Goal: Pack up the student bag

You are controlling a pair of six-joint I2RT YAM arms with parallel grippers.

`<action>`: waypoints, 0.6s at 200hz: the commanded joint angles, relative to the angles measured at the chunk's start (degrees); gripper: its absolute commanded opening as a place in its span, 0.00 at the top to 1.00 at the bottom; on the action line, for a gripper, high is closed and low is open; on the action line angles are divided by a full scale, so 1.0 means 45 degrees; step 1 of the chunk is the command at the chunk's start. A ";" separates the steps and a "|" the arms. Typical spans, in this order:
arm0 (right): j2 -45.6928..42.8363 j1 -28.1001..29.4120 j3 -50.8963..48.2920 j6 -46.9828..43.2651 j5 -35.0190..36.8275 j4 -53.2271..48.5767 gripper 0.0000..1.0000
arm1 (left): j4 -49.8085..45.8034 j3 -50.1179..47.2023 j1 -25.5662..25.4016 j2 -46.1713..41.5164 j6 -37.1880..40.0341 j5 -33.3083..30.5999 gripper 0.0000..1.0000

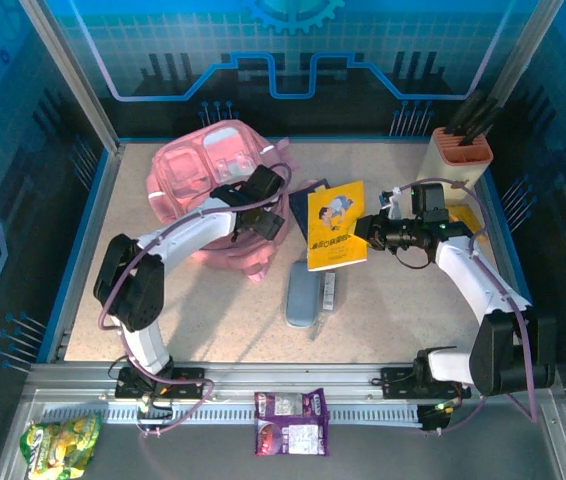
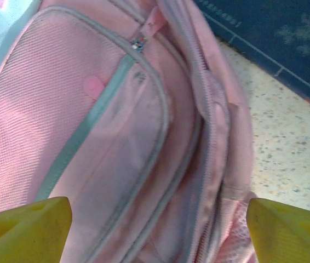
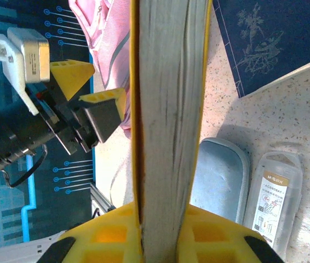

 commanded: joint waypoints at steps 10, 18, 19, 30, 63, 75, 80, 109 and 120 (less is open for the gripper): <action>-0.0086 0.0211 0.0192 -0.0027 -0.0379 0.0518 1.00 | -0.0474 0.0610 0.0133 0.0240 0.0199 0.1452 0.17; -0.0071 0.0200 0.0190 -0.0007 -0.0376 0.0561 1.00 | -0.0442 0.0611 0.0122 0.0252 0.0092 0.1904 0.19; -0.0066 0.0200 0.0190 -0.0006 -0.0383 0.0561 1.00 | -0.0441 0.0611 0.0122 0.0258 0.0067 0.1932 0.19; -0.0053 0.0205 0.0210 -0.0020 -0.0370 0.0593 1.00 | -0.0402 0.0630 0.0122 0.0343 -0.0104 0.2169 0.21; 0.0014 0.0209 0.0229 -0.0062 -0.0394 0.0564 1.00 | -0.0461 0.0627 0.0142 0.0831 -0.0523 0.2780 0.30; 0.0026 0.0199 0.0239 -0.0077 -0.0406 0.0543 1.00 | -0.0564 0.0616 0.0179 0.1064 -0.0652 0.2650 0.36; 0.0022 0.0204 0.0255 -0.0083 -0.0389 0.0541 1.00 | -0.0562 0.0611 0.0222 0.1157 -0.0688 0.2644 0.38; 0.0081 0.0161 0.0268 -0.0142 -0.0388 0.0518 1.00 | -0.0601 0.0611 0.0415 0.1566 -0.0826 0.3187 0.51; 0.0137 0.0149 0.0287 -0.0142 -0.0360 0.0523 1.00 | -0.0538 0.0631 0.0455 0.1640 -0.0835 0.3271 0.59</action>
